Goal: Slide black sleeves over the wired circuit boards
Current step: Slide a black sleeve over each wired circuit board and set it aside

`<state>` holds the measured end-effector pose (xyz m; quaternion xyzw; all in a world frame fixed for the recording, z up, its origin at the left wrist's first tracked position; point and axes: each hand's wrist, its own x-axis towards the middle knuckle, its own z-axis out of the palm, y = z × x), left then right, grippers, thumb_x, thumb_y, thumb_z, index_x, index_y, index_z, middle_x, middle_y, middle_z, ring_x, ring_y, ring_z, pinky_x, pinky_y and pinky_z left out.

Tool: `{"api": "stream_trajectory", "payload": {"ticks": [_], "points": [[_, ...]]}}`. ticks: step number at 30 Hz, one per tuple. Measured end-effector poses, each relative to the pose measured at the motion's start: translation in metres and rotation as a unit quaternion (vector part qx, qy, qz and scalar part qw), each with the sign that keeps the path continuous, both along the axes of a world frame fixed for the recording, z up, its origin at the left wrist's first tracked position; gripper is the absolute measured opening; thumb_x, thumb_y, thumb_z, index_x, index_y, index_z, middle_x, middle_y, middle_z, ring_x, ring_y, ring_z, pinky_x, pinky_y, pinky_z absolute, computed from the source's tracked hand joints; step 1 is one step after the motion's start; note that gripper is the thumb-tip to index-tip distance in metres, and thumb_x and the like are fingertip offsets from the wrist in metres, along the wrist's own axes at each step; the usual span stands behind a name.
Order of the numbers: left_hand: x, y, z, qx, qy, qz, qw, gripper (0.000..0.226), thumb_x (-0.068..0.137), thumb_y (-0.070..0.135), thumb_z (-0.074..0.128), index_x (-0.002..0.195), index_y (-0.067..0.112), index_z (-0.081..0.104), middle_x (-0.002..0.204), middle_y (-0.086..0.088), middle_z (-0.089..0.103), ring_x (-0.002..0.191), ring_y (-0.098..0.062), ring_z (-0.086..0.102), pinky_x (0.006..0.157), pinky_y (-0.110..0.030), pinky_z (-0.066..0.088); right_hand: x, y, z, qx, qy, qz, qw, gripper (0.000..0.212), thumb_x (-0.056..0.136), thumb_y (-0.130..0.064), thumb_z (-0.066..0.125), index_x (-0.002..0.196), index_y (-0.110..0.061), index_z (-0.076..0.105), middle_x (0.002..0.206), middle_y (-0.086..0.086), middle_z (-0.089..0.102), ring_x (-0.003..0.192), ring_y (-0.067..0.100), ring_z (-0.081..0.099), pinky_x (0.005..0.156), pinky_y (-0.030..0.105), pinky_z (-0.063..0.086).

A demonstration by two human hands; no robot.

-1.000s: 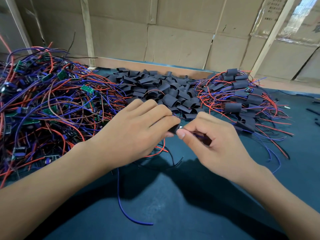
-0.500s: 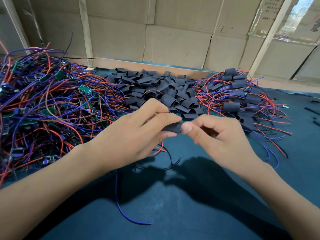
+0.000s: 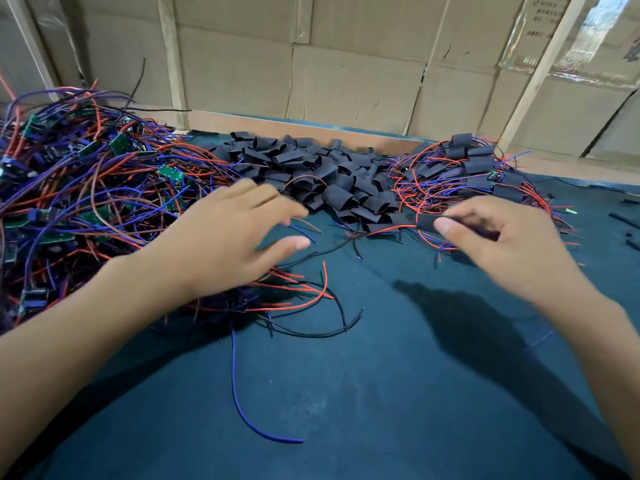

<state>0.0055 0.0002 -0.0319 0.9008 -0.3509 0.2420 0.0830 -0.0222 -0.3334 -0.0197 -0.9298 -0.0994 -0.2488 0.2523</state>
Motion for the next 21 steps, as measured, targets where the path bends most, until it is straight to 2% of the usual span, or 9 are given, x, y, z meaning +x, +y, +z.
{"api": "stream_trajectory", "payload": {"ticks": [1,3,5,7,10,13,16,19,21], "points": [[0.003,0.004,-0.002,0.027,0.053,-0.008,0.998,0.05,0.099,0.061,0.04,0.128,0.026,0.062,0.106,0.009,0.064,0.103,-0.02,0.056,0.095,-0.041,0.047,0.005,-0.013,0.0,-0.048,0.056,-0.056,0.996,0.016,0.093,-0.037,0.067,0.092,-0.023,0.075,0.088,-0.004,0.073,0.086,0.023,0.067,0.082,0.036,0.05],[0.003,0.005,-0.006,0.078,0.128,-0.032,0.988,0.05,0.094,0.068,0.04,0.12,0.033,0.066,0.103,0.015,0.062,0.103,-0.012,0.055,0.096,-0.036,0.044,0.011,-0.029,-0.003,-0.137,0.192,-0.135,0.962,0.019,0.094,-0.041,0.065,0.093,-0.024,0.074,0.094,0.001,0.074,0.094,0.027,0.065,0.084,0.035,0.047],[0.0,0.001,-0.011,0.088,0.152,-0.038,0.984,0.053,0.09,0.077,0.037,0.114,0.04,0.067,0.099,0.019,0.058,0.101,-0.004,0.052,0.093,-0.032,0.04,0.012,-0.032,-0.008,-0.156,0.27,-0.16,0.937,0.018,0.095,-0.04,0.065,0.098,-0.024,0.073,0.102,0.003,0.074,0.099,0.027,0.064,0.084,0.031,0.045],[-0.002,-0.003,-0.013,0.085,0.14,-0.043,0.986,0.057,0.086,0.084,0.031,0.109,0.044,0.065,0.096,0.021,0.055,0.098,-0.001,0.046,0.09,-0.029,0.035,0.015,-0.027,-0.011,-0.155,0.252,-0.171,0.94,0.023,0.094,-0.04,0.066,0.11,-0.025,0.07,0.109,0.005,0.07,0.106,0.029,0.063,0.091,0.033,0.046],[-0.004,-0.007,-0.012,0.088,0.112,-0.062,0.988,0.044,0.091,0.072,0.037,0.098,0.041,0.067,0.095,0.02,0.056,0.094,-0.003,0.04,0.089,-0.032,0.037,0.013,-0.009,-0.015,-0.118,0.095,-0.153,0.976,0.029,0.092,-0.037,0.067,0.117,-0.024,0.068,0.105,0.005,0.064,0.105,0.029,0.06,0.098,0.043,0.047],[-0.007,-0.01,-0.014,0.064,0.083,-0.085,0.991,0.031,0.097,0.056,0.048,0.093,0.034,0.069,0.093,0.016,0.057,0.091,-0.008,0.043,0.086,-0.039,0.041,0.001,0.024,-0.014,-0.018,-0.017,-0.047,0.999,0.014,0.092,-0.032,0.068,0.104,-0.028,0.073,0.092,-0.006,0.066,0.087,0.015,0.063,0.088,0.032,0.049],[-0.011,-0.015,-0.013,0.002,0.063,-0.111,0.992,0.018,0.099,0.043,0.057,0.092,0.028,0.067,0.095,0.012,0.056,0.09,-0.013,0.051,0.084,-0.041,0.043,-0.014,0.055,-0.017,0.036,0.003,0.066,0.997,0.01,0.091,-0.037,0.069,0.091,-0.03,0.077,0.087,-0.012,0.072,0.083,0.007,0.066,0.079,0.016,0.046],[-0.013,-0.02,-0.012,-0.024,0.035,-0.126,0.991,0.015,0.099,0.036,0.058,0.094,0.024,0.065,0.097,0.009,0.056,0.09,-0.017,0.054,0.081,-0.035,0.041,-0.025,0.077,-0.023,0.119,0.087,0.147,0.978,0.019,0.086,-0.047,0.073,0.094,-0.031,0.079,0.088,-0.014,0.074,0.078,0.007,0.066,0.075,0.015,0.048],[-0.014,-0.023,-0.013,-0.019,0.01,-0.135,0.991,0.017,0.099,0.035,0.058,0.094,0.021,0.064,0.098,0.007,0.056,0.089,-0.019,0.054,0.078,-0.035,0.04,-0.027,0.086,-0.026,0.178,0.114,0.18,0.961,0.022,0.084,-0.047,0.072,0.097,-0.031,0.08,0.088,-0.013,0.075,0.075,0.008,0.064,0.072,0.016,0.048]]}}
